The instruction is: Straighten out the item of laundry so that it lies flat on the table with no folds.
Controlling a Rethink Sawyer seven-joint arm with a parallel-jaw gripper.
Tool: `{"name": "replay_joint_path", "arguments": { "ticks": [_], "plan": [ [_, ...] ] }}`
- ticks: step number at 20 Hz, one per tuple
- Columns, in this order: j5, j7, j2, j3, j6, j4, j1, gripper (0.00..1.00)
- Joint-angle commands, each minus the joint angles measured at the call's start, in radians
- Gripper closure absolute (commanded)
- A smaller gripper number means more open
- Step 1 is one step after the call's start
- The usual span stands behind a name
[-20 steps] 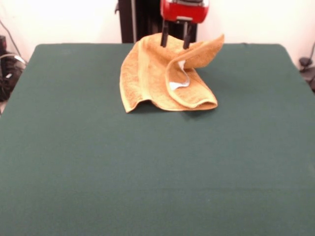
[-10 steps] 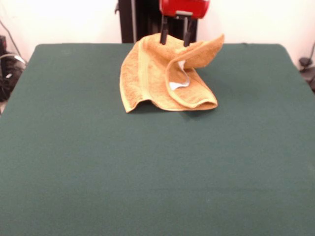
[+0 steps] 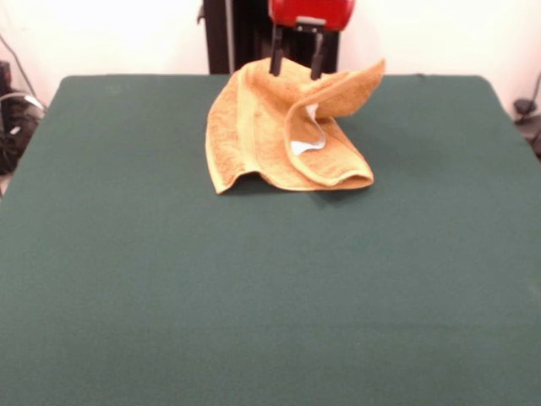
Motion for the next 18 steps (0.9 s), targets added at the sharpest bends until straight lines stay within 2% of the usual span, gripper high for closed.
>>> {"name": "replay_joint_path", "arguments": {
  "ticks": [1, 7, 18],
  "plan": [
    [0.015, 0.169, 0.097, 0.135, -0.071, 0.020, 0.004, 0.00],
    [0.009, 0.175, 0.183, 0.134, -0.126, 0.000, -0.004, 0.00],
    [0.005, 0.163, 0.250, 0.132, -0.153, -0.025, -0.017, 0.00]
  ]
}}
